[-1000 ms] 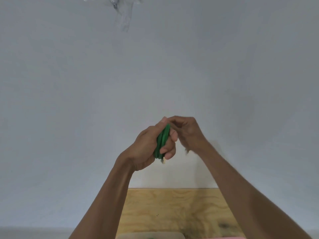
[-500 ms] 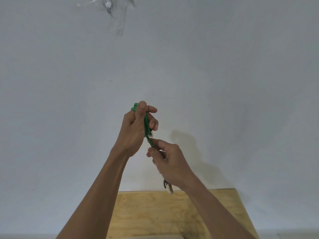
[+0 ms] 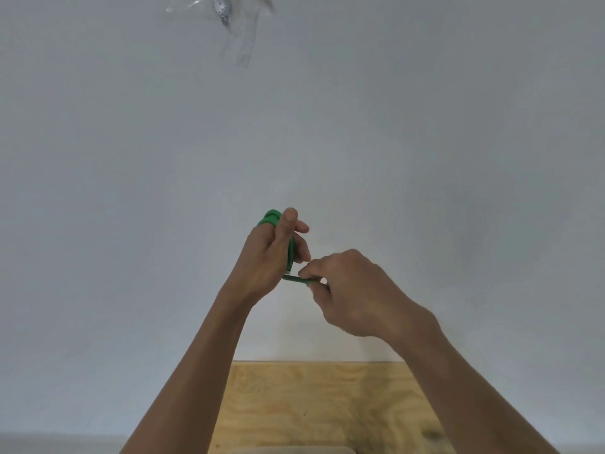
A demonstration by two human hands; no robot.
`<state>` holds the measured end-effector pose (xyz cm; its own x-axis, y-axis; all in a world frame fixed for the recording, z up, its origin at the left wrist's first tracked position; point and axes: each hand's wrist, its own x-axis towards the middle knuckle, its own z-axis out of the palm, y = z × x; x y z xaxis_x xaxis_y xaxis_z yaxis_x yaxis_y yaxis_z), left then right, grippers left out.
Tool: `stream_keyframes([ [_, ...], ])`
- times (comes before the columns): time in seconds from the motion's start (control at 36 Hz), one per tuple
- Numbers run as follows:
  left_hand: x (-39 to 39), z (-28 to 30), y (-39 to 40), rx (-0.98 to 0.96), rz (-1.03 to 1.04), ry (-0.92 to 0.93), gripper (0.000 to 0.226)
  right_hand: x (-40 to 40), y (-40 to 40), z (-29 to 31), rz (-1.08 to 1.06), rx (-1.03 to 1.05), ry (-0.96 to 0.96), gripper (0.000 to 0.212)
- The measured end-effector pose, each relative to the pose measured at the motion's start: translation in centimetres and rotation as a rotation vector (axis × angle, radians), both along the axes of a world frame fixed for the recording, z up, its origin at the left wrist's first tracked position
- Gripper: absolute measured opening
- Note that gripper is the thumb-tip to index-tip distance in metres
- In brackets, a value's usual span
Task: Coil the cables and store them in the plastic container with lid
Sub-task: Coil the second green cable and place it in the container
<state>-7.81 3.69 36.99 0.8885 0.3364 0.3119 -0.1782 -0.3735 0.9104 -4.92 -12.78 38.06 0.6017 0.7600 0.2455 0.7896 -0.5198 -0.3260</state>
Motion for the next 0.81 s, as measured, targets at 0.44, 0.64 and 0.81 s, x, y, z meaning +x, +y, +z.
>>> stream_keyframes([
  [0.44, -1.8, -1.3, -0.5, -0.733, -0.613, 0.344, 0.078, 4.7, 0.7, -2.0, 0.302, 0.769, 0.625, 0.016],
  [0.64, -1.6, -2.4, -0.5, -0.99, -0.821, 0.251, 0.075, 2.6, 0.7, -4.2, 0.366, 0.888, 0.937, 0.015],
  [0.81, -1.5, -1.9, -0.8, -0.548, -0.367, 0.269, 0.061, 2.8, 0.9, -4.0, 0.274, 0.916, 0.777, 0.017],
])
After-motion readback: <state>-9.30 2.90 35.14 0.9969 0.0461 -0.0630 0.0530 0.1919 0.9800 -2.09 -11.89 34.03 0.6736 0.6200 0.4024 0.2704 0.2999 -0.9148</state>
